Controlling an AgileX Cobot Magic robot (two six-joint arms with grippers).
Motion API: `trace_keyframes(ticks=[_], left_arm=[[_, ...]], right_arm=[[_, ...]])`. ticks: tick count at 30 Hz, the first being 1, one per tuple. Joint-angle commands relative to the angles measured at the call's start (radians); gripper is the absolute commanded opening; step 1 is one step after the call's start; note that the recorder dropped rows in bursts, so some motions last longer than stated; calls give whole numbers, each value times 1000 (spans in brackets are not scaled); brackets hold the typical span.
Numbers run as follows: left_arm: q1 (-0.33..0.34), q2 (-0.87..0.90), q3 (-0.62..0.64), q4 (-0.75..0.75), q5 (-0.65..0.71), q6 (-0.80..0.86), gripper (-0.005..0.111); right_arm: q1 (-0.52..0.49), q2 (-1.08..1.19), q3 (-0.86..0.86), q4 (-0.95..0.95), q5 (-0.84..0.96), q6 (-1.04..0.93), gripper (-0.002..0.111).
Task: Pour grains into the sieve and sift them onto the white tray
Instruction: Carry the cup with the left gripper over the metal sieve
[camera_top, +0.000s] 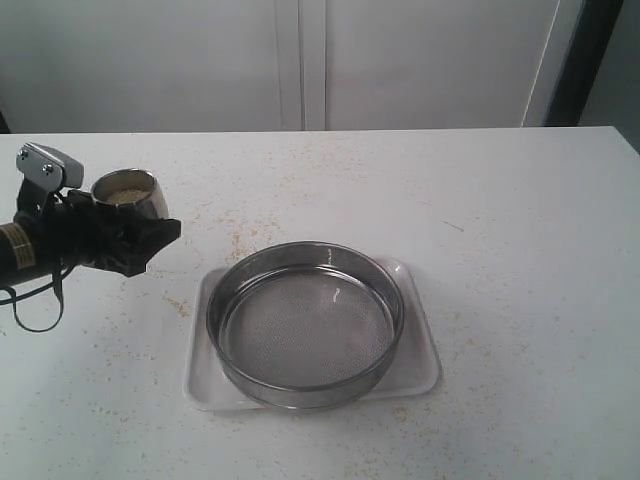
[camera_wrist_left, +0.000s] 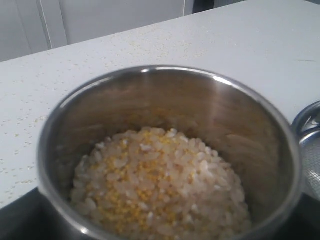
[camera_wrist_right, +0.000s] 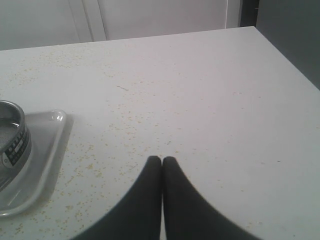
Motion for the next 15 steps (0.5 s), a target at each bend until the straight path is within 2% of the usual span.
trace_keyframes(ticks=[1,15], left_arm=[[-22,-66,18,21,29,-25,0],[-185,-204,26,35,324,-38,0]], right_arm=[[-3,-4,5,-5,-14,3,0],[-3,-4,5,-5,-14,3,0]])
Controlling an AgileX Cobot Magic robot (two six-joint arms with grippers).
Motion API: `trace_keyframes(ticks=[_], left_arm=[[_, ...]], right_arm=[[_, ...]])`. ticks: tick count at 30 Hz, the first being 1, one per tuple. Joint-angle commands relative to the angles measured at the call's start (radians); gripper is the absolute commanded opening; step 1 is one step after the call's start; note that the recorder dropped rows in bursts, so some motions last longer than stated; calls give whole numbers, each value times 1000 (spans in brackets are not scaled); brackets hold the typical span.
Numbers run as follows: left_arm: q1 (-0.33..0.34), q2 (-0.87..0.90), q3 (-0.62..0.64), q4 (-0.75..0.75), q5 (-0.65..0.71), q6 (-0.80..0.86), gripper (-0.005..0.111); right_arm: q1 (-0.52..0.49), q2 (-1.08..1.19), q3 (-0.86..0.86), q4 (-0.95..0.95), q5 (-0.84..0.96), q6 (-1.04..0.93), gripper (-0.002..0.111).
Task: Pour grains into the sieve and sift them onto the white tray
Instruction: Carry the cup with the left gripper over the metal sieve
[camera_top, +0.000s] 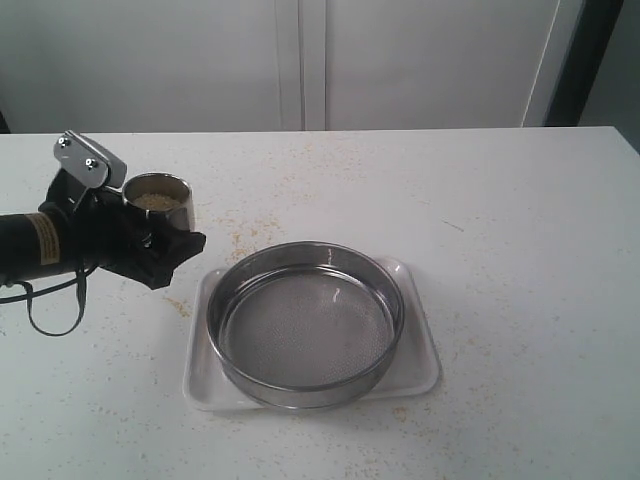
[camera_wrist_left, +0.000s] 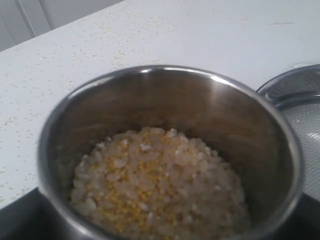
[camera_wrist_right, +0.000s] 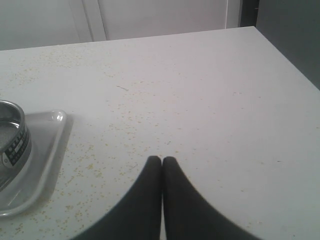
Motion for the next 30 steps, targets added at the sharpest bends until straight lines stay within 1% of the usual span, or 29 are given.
trace_keyframes(ticks=[1,6,8,11,15,19,22,30], left_arm=[[-47,-57,4,8,84,-7,0],[-108,-93,4,24,119,-5,0],[-135,-110,4,24,153,9,0],[-176,-129,4,24,232,56,0],[-233,-144,-6,24,274,117,0],[-273,-148,-26,20,368,181,0],[-280,-148,-36,17,394,184,0],[-280,-148,-87,17,417,296,0]], right_arm=[[-3,-4,5,-5,-14,3,0],[-3,-4,5,-5,-14,3,0],[-3,-4,5,-5,-14,3,0],[-3,-4,5,-5,-14,3,0],[-3,-4,5,-5,-14,3,0],[-3,-4,5,-5,-14,3,0],[-3,-4,5,-5,-14,3,0],[-3,-4,5,-5,-14,3,0]])
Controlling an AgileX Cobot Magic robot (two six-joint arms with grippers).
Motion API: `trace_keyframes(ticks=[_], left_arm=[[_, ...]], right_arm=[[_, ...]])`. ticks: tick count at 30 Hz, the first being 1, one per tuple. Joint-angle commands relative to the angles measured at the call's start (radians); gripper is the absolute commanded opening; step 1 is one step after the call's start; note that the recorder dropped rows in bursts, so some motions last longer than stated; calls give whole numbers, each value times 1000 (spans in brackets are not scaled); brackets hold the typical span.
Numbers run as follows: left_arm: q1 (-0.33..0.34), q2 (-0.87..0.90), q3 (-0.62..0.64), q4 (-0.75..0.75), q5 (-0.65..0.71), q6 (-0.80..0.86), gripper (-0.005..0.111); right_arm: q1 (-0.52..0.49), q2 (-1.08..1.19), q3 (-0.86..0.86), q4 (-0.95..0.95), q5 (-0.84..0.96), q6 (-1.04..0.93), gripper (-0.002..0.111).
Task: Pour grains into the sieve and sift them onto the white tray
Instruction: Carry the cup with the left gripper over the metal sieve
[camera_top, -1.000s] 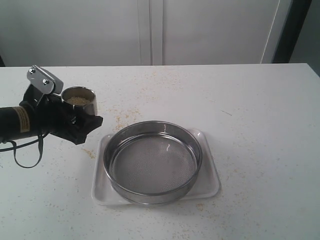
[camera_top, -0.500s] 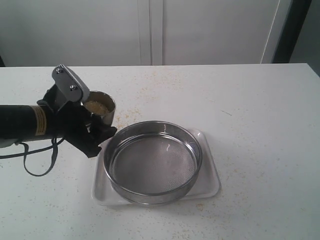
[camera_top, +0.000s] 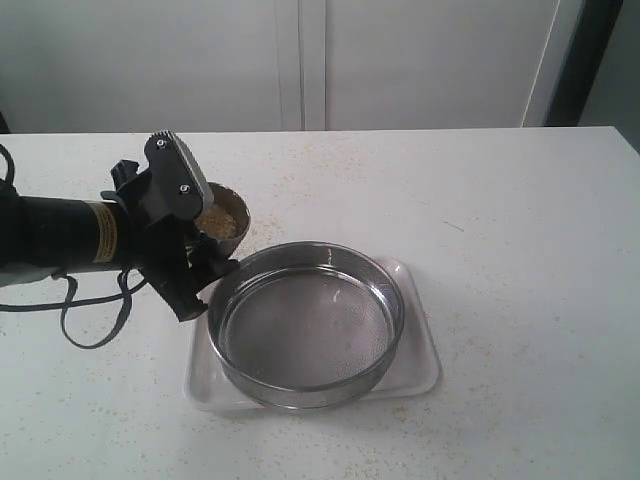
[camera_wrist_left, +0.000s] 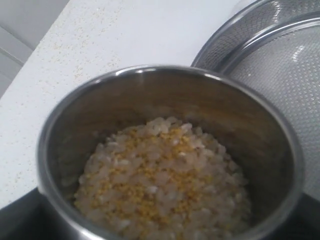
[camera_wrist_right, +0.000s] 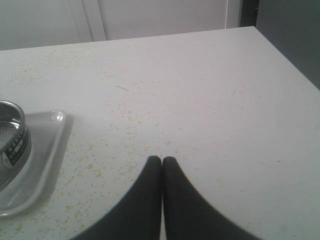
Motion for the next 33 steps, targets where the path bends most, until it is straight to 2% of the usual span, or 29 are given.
trace_keyframes(ticks=[1,8,14,22,28,33], left_arm=[[-7,-17,-40,1,4,57,0],[-38,-17,-54,1,95,173,0],[-72,-17,-62,1,132,207,0],[-117,-17,-64,1,151,371,0],[-117,-15,-67,-18,144,485,0],[-117,-15,-98,-22,142,485,0]], right_arm=[[-3,-4,5,-5,-14,3,0],[-3,-4,5,-5,-14,3,0],[-3,-4,5,-5,-14,3,0],[-3,-4,5,-5,-14,3,0],[-3,-4,5,-5,-14,3,0],[-3,-4,5,-5,-14,3,0]])
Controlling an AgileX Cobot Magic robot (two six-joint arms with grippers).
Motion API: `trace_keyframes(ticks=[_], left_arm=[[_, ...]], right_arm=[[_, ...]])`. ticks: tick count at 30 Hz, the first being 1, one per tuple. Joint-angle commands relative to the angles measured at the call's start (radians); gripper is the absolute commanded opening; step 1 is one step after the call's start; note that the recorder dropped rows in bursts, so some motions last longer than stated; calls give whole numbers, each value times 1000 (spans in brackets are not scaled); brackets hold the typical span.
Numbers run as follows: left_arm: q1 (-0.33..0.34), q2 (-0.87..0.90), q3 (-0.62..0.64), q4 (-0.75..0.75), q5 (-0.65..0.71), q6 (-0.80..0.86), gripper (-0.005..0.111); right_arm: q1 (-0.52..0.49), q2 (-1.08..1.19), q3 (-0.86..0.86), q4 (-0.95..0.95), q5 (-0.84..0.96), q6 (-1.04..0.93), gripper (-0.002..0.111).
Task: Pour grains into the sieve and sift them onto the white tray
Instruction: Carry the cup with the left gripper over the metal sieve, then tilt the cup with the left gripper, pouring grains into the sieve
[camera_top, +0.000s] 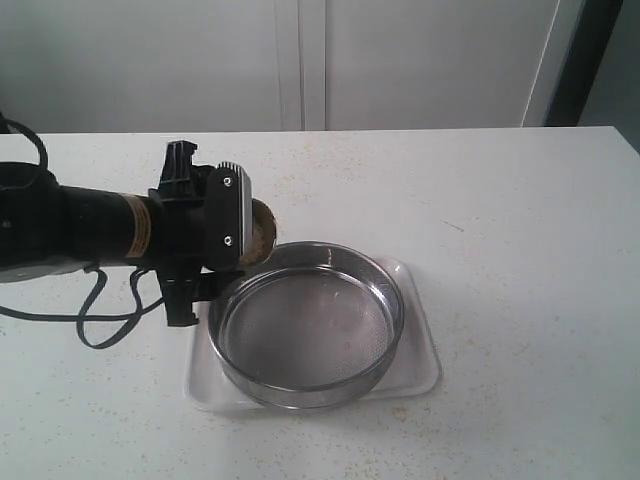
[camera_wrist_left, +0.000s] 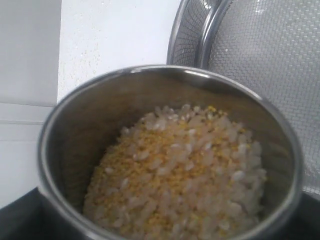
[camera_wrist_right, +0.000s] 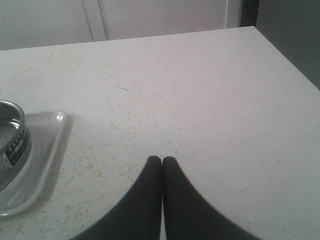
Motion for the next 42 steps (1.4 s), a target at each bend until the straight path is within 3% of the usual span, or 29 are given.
trace_keyframes(ticks=[1,18,25,42], left_arm=[[-5,-11,-39,-12,-10,7,0],[-9,71,-86,-12,-41,206,0],[-72,91,-140,-21,36,294,0],[-76,137,-160,-21,158,390,0]], right_arm=[[-3,-4,5,-5,-14,3,0],[-3,-4,5,-5,-14,17,0],[-3,-4,5,-5,-14,17,0],[-3,-4,5,-5,-14,17,0]])
